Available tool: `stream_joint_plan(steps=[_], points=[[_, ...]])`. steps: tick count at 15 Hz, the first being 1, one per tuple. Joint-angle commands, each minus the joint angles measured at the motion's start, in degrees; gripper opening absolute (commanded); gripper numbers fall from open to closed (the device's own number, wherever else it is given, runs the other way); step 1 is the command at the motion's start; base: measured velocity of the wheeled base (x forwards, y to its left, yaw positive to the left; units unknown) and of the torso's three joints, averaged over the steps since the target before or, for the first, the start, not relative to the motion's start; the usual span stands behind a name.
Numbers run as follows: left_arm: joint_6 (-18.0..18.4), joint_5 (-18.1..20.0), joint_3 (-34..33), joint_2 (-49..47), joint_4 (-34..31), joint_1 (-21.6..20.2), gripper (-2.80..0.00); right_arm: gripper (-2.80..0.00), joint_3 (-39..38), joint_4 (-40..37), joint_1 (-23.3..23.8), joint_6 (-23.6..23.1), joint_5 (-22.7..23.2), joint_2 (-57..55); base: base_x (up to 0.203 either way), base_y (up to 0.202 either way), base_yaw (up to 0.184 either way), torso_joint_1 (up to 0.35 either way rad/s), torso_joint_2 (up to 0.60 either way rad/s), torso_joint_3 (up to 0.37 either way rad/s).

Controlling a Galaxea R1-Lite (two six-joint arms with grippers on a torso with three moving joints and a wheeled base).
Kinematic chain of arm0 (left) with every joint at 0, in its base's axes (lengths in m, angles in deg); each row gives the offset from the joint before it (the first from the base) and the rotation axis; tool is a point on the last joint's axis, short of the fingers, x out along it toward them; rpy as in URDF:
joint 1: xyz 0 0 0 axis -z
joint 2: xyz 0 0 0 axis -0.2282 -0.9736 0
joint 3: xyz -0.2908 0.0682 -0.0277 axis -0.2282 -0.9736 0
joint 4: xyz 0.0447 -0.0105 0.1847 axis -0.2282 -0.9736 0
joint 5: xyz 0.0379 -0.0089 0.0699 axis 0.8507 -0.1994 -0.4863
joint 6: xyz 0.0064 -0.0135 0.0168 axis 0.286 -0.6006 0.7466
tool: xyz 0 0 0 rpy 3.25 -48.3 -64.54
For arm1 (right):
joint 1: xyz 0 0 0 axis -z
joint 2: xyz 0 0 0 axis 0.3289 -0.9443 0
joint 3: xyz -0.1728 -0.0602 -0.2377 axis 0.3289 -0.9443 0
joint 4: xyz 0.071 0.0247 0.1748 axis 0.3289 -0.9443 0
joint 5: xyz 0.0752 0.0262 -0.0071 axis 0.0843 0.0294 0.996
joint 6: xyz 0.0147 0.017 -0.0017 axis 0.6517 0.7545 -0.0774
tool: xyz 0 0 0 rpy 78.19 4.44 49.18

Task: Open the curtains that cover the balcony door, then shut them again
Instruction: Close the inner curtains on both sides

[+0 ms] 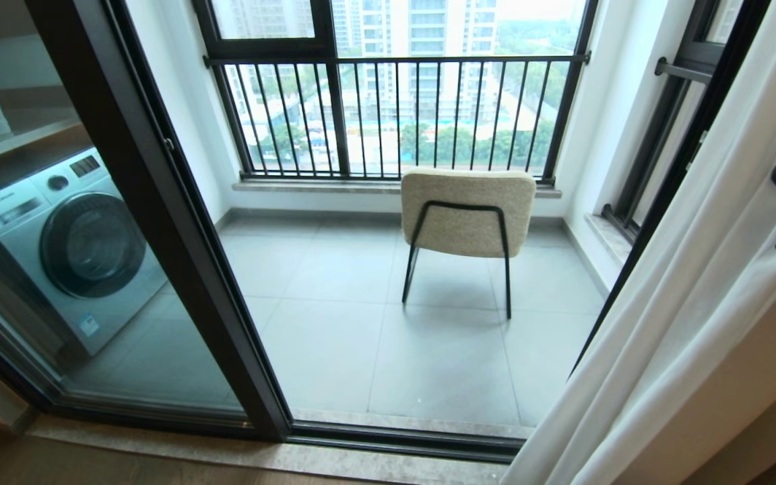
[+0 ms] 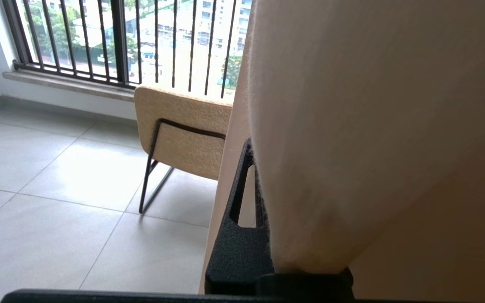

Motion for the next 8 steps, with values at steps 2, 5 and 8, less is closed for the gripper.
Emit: stream_joint_plan(steps=[2, 5, 8], points=[[-0.03, 0.02, 0.0, 0.01, 0.02, 0.04, -2.8, -2.8, -0.19, 0.43, 0.0, -0.09, 0.0, 0.59, 0.0, 0.0, 0.0, 0.0, 0.0, 0.0], [-0.03, 0.02, 0.0, 0.01, 0.09, 0.04, -2.8, -2.8, 0.09, 0.43, -0.02, -0.09, -0.01, 0.59, 0.0, 0.0, 0.0, 0.0, 0.0, 0.0], [-0.03, 0.02, 0.0, 0.01, 0.02, -0.02, -2.8, -2.8, -0.17, 0.43, -0.03, -0.09, -0.01, 0.59, 0.0, 0.0, 0.0, 0.0, 0.0, 0.0]])
